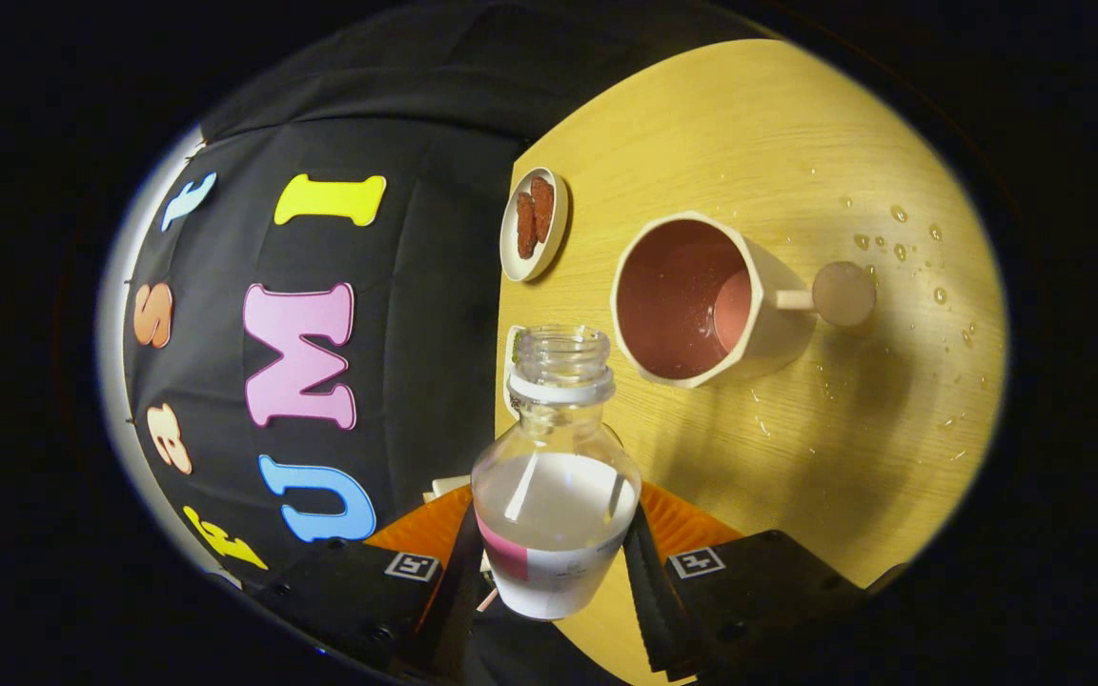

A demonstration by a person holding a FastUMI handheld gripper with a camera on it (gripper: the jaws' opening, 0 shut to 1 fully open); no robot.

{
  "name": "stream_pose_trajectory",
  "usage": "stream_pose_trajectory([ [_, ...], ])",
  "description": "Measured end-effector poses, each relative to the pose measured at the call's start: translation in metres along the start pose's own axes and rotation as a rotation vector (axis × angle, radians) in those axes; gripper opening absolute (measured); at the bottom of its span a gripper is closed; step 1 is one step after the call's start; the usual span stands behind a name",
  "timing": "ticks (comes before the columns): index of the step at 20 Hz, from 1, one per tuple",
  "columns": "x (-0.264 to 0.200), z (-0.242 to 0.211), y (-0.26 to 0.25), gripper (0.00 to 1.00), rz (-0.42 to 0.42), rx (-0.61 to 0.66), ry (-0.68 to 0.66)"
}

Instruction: Take the bottle from table, then pour the juice into the cup, finally place the bottle on the coaster

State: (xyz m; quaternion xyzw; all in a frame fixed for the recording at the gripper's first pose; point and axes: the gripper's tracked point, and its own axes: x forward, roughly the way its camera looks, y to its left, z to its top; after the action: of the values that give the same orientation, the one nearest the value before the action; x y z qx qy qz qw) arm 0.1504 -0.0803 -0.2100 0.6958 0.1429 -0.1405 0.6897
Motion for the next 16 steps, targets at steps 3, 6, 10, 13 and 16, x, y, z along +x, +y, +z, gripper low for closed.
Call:
stream_pose_trajectory([
  [3,-0.006,0.004,-0.006,0.72,-0.008,0.062,0.008],
  [6,-0.007,0.009,-0.007,0.72,-0.001,0.181,0.008],
  [10,-0.009,0.018,-0.007,0.72,-0.012,0.315,-0.014],
  [13,-0.006,0.021,-0.003,0.72,-0.012,0.368,-0.007],
  [16,-0.003,0.021,0.006,0.72,-0.005,0.429,-0.001],
])
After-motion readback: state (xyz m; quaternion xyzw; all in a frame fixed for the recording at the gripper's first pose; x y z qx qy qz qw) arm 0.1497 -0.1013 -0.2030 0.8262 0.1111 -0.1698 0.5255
